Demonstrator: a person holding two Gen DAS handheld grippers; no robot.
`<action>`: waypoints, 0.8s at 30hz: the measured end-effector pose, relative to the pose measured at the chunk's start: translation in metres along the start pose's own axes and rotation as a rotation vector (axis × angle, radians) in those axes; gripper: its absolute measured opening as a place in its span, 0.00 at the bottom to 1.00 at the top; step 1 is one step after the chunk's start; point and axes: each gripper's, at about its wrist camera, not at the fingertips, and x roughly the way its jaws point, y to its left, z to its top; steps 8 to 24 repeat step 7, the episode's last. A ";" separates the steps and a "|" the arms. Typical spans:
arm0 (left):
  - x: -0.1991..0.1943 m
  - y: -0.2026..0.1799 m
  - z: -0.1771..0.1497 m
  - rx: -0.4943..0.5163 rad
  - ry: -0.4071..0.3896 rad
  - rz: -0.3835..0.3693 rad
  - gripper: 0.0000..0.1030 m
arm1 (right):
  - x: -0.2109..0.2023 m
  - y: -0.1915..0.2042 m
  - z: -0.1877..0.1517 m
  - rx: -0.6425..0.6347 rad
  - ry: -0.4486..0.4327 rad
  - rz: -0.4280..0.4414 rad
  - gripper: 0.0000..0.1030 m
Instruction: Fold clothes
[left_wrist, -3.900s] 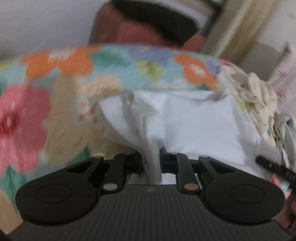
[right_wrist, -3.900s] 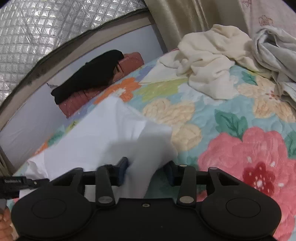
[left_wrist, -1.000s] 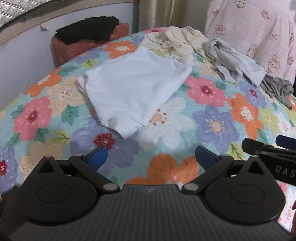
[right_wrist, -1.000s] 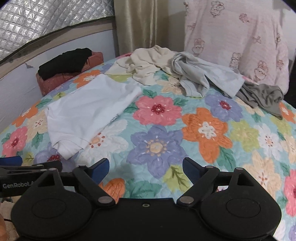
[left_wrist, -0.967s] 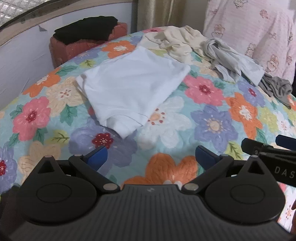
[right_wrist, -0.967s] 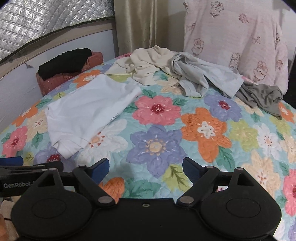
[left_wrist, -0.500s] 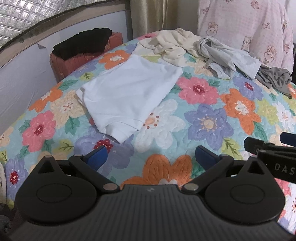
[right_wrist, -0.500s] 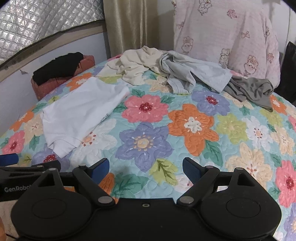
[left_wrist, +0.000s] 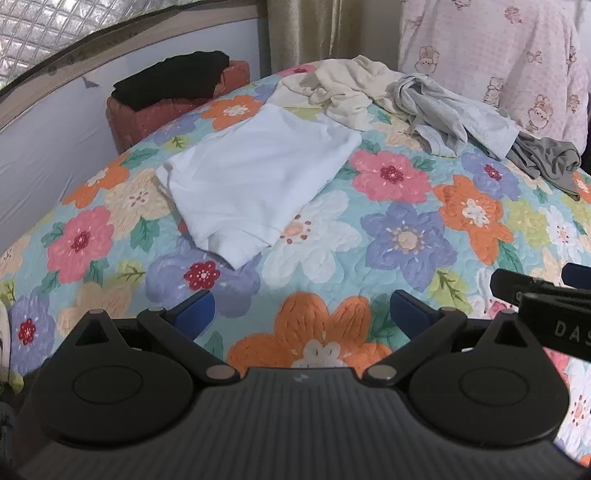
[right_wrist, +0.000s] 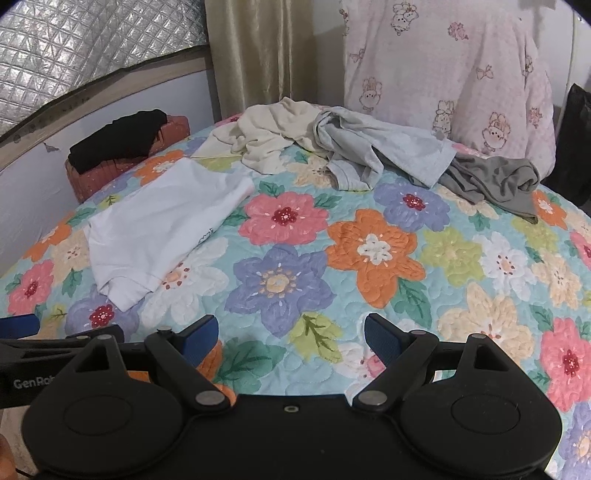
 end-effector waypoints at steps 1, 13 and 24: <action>0.000 0.001 0.000 -0.001 0.000 0.001 1.00 | -0.001 0.000 -0.001 -0.003 -0.001 0.002 0.87; -0.001 0.001 -0.001 -0.006 0.004 0.002 1.00 | -0.003 0.003 -0.003 -0.005 -0.003 0.006 0.87; -0.001 0.001 -0.001 -0.006 0.004 0.002 1.00 | -0.003 0.003 -0.003 -0.005 -0.003 0.006 0.87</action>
